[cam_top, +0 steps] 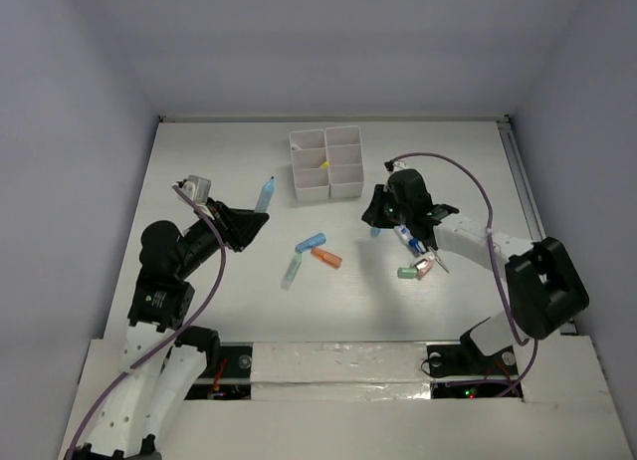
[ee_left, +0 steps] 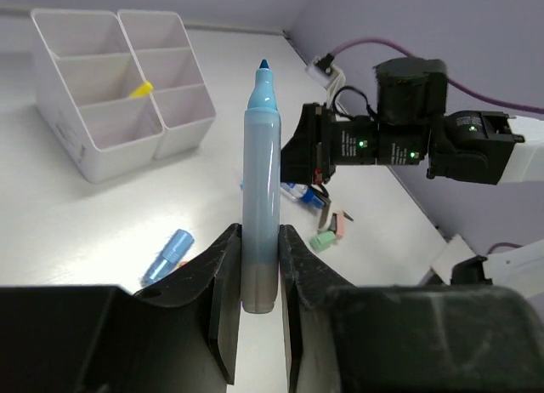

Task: Sort the stationery into containers
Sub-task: Close the pen cap on the pen.

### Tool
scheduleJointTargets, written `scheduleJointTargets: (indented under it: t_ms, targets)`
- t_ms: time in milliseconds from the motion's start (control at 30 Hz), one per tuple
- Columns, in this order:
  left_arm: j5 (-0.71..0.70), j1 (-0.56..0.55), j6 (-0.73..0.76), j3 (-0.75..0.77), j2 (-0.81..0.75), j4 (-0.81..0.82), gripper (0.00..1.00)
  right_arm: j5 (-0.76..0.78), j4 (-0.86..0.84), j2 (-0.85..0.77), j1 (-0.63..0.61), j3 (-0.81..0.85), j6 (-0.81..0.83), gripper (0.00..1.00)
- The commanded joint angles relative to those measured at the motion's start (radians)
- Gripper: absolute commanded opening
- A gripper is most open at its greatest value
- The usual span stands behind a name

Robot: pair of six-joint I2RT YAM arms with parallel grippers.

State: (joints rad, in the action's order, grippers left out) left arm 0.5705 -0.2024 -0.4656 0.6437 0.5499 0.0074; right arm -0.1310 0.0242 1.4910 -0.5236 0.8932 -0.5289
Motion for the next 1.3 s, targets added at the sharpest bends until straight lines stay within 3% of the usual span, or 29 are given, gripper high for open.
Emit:
scheduleJointTargets:
  t_ms: [0, 100, 167, 433, 667, 733, 867, 933, 1067, 1100, 1167, 1267]
  targets:
    - [-0.095, -0.032, 0.104, 0.036, -0.028, -0.047, 0.00, 0.263, 0.164, 0.056, 0.008, 0.065, 0.101, 0.28]
    - [-0.115, -0.051, 0.114, 0.043, -0.034, -0.072, 0.00, 0.304, 0.178, 0.093, 0.017, 0.087, 0.104, 0.42]
    - [-0.127, -0.051, 0.119, 0.042, -0.041, -0.086, 0.00, 0.332, 0.178, 0.121, 0.017, 0.092, 0.101, 0.43]
    - [-0.150, -0.071, 0.127, 0.048, -0.048, -0.093, 0.00, 0.314, 0.158, 0.204, 0.027, 0.110, 0.084, 0.43]
    - [-0.150, -0.080, 0.124, 0.048, -0.044, -0.084, 0.00, 0.248, 0.092, 0.230, 0.027, 0.108, 0.093, 0.40]
    - [-0.147, -0.080, 0.124, 0.047, -0.041, -0.081, 0.00, 0.220, 0.094, 0.238, 0.027, 0.116, 0.096, 0.35]
    - [-0.147, -0.080, 0.120, 0.047, -0.038, -0.078, 0.00, 0.142, 0.103, 0.248, -0.015, 0.128, 0.113, 0.37]
    - [-0.146, -0.080, 0.119, 0.043, -0.036, -0.076, 0.00, 0.137, 0.129, 0.258, -0.036, 0.153, 0.124, 0.40]
    - [-0.143, -0.080, 0.116, 0.043, -0.028, -0.069, 0.00, -0.028, 0.071, 0.250, -0.055, 0.155, 0.089, 0.51]
    - [-0.143, -0.080, 0.117, 0.043, -0.027, -0.069, 0.00, -0.045, 0.048, 0.247, -0.055, 0.151, 0.081, 0.61]
    - [-0.143, -0.080, 0.117, 0.043, -0.027, -0.070, 0.00, -0.096, 0.011, 0.242, -0.055, 0.158, 0.057, 0.67]
    - [-0.147, -0.080, 0.117, 0.043, -0.030, -0.073, 0.00, -0.150, -0.055, 0.230, -0.055, 0.151, 0.040, 0.68]
